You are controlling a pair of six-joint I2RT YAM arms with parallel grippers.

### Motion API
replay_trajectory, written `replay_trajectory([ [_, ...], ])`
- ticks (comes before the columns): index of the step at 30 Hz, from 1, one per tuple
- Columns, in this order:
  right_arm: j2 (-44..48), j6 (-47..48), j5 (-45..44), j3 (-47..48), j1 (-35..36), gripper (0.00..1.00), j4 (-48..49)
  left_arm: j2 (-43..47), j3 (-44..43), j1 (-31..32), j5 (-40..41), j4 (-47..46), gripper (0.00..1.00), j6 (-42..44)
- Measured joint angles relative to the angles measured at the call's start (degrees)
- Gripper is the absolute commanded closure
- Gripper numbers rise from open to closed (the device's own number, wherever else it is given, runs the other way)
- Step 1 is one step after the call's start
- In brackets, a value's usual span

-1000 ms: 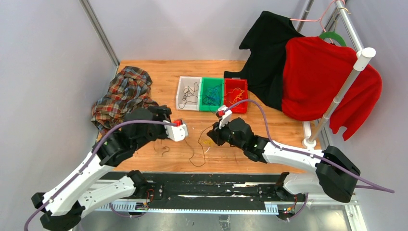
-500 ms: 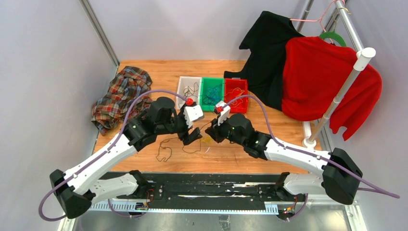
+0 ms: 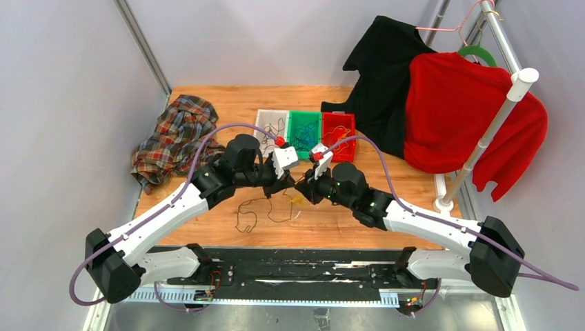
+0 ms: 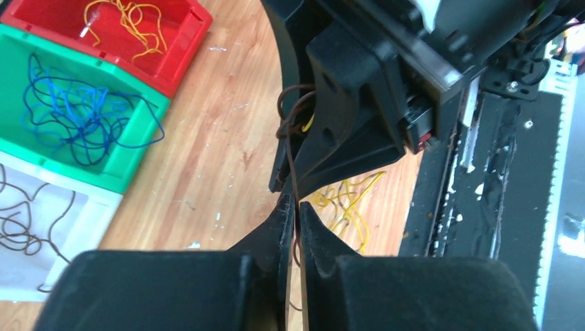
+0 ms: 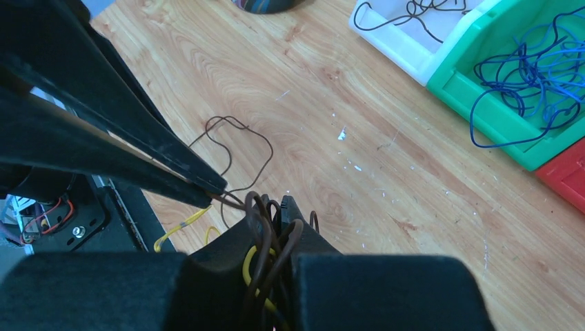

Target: Untangle the cables

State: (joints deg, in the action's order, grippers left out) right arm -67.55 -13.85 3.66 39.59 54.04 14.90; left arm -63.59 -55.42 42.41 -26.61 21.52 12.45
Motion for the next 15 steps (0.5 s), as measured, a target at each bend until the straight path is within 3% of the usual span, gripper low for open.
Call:
replay_trajectory([
  [5,1.97,-0.11,0.17,-0.85,0.00,0.79,0.44,-0.26,0.00,-0.24,0.11,0.26,1.00,3.37],
  [9,3.54,-0.81,-0.42,-2.38,0.00,0.55,0.42,-0.11,-0.09,-0.26,0.74,0.94,0.99,5.03],
  [15,9.03,-1.81,-2.95,-6.97,0.00,0.47,0.17,1.11,-3.26,-0.31,2.23,3.93,0.99,8.57],
])
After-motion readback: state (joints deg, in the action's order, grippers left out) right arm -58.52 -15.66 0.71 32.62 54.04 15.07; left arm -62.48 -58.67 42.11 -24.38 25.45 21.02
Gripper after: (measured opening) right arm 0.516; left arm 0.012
